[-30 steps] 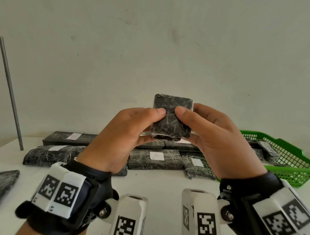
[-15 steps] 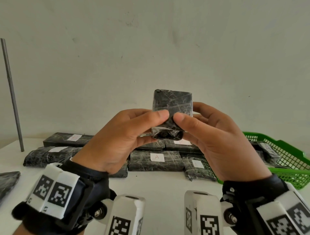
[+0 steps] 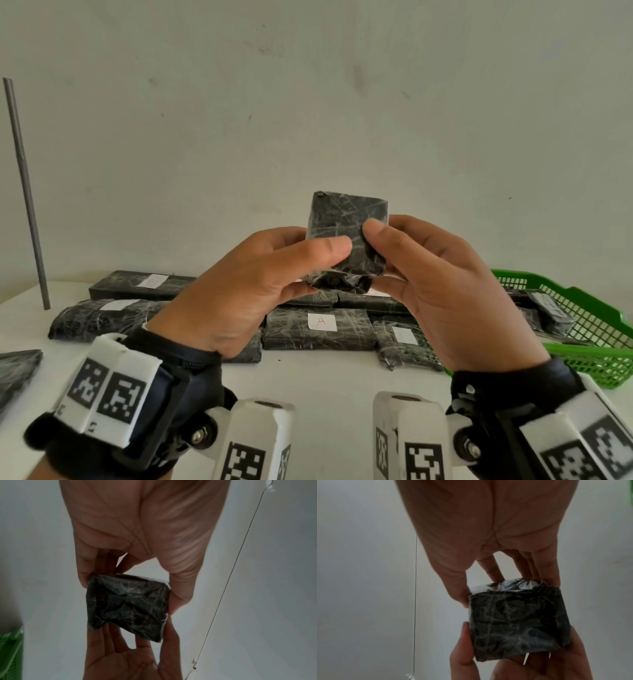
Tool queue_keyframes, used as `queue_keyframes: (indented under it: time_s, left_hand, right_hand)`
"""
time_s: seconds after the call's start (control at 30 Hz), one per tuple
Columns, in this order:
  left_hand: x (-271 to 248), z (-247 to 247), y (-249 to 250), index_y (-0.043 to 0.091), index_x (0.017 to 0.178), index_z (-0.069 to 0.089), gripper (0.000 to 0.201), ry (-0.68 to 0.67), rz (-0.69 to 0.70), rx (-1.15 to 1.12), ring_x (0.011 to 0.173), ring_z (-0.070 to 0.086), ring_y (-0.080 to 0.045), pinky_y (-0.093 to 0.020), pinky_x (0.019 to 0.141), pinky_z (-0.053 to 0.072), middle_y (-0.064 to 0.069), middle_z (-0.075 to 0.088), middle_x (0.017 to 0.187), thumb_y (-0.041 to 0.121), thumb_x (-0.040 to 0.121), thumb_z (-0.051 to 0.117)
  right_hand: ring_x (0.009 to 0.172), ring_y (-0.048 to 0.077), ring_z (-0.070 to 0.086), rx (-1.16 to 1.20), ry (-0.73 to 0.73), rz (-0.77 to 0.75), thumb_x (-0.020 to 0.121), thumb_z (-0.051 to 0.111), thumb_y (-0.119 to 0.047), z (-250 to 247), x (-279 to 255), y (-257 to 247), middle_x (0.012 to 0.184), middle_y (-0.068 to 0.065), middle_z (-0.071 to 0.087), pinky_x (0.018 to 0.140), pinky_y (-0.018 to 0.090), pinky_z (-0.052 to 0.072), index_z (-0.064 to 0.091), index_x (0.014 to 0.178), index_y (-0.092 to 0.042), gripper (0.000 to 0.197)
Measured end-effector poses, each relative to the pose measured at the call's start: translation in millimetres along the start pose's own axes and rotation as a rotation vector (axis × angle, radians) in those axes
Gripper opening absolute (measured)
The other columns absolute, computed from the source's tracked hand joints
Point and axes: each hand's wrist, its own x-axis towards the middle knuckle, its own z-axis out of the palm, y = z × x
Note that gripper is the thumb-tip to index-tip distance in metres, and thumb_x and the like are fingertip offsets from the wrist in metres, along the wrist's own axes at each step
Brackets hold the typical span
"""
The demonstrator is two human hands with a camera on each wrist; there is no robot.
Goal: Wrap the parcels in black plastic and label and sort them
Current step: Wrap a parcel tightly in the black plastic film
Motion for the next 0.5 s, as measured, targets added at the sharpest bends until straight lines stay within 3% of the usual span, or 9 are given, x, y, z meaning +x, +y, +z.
queue_keyframes:
  time_s: [0.13,0.2,0.3,0.33,0.4,0.43,0.5]
  left_hand:
    - [0.1,1.3,0.7,0.032,0.098,0.083,0.038,-0.008,-0.012,0.017,0.109,0.073,-0.012,-0.037,0.101,0.05,0.002,0.08,0.111,0.051,0.067,0.073]
    - [-0.4,2.2,1.7,0.031,0.095,0.084,0.038,0.005,-0.019,0.021,0.106,0.073,-0.01,-0.035,0.098,0.05,0.003,0.08,0.109,0.054,0.067,0.072]
    - [-0.7,3.3,0.2,0.024,0.108,0.079,0.052,0.021,-0.027,0.046,0.108,0.073,-0.014,-0.039,0.1,0.053,0.003,0.079,0.113,0.06,0.072,0.069]
    - [-0.1,4.1,-0.1,0.023,0.115,0.076,0.055,0.038,-0.028,0.04,0.106,0.073,-0.014,-0.039,0.097,0.056,0.002,0.078,0.112,0.06,0.074,0.071]
    - [0.7,6.2,0.6,0.023,0.122,0.071,0.056,0.069,-0.045,-0.013,0.099,0.075,-0.017,-0.036,0.09,0.061,-0.002,0.079,0.109,0.059,0.079,0.071]
    - [0.3,7.8,2.8,0.026,0.12,0.073,0.054,0.074,-0.06,-0.04,0.097,0.076,-0.02,-0.037,0.089,0.063,-0.005,0.078,0.108,0.062,0.08,0.065]
    - [-1.6,8.4,6.3,0.037,0.11,0.077,0.051,0.048,-0.099,-0.044,0.097,0.076,-0.025,-0.04,0.09,0.063,-0.01,0.078,0.109,0.073,0.08,0.058]
  right_hand:
    - [0.1,0.012,0.075,0.039,-0.019,0.044,0.092,0.063,-0.056,2.2,0.2,0.3,0.105,0.0,0.08,0.102,0.04,0.054,0.077,0.104,-0.026,0.036]
    - [0.092,0.012,0.075,0.048,-0.005,0.037,0.093,0.067,-0.057,2.3,0.6,0.3,0.102,0.003,0.08,0.094,0.035,0.055,0.077,0.103,-0.018,0.041]
    - [0.082,0.011,0.075,0.086,0.018,0.029,0.095,0.061,-0.046,2.9,1.0,-0.6,0.091,0.0,0.08,0.088,0.034,0.057,0.076,0.101,-0.013,0.036]
    - [0.084,0.009,0.075,0.088,0.015,0.03,0.099,0.059,-0.046,2.8,0.9,-1.1,0.09,-0.003,0.079,0.089,0.035,0.056,0.077,0.102,-0.016,0.034]
    - [0.104,0.01,0.074,0.026,-0.038,0.023,0.1,0.057,-0.057,1.1,0.5,-0.9,0.106,-0.008,0.08,0.101,0.041,0.052,0.075,0.113,-0.029,0.036]
    - [0.113,0.011,0.072,-0.022,-0.078,0.022,0.096,0.057,-0.061,0.5,-0.2,-1.6,0.116,-0.009,0.078,0.105,0.043,0.05,0.071,0.122,-0.034,0.04]
    - [0.117,0.011,0.071,-0.087,-0.104,0.004,0.09,0.066,-0.061,0.5,-1.3,-3.5,0.124,-0.008,0.076,0.104,0.042,0.053,0.066,0.129,-0.035,0.047]
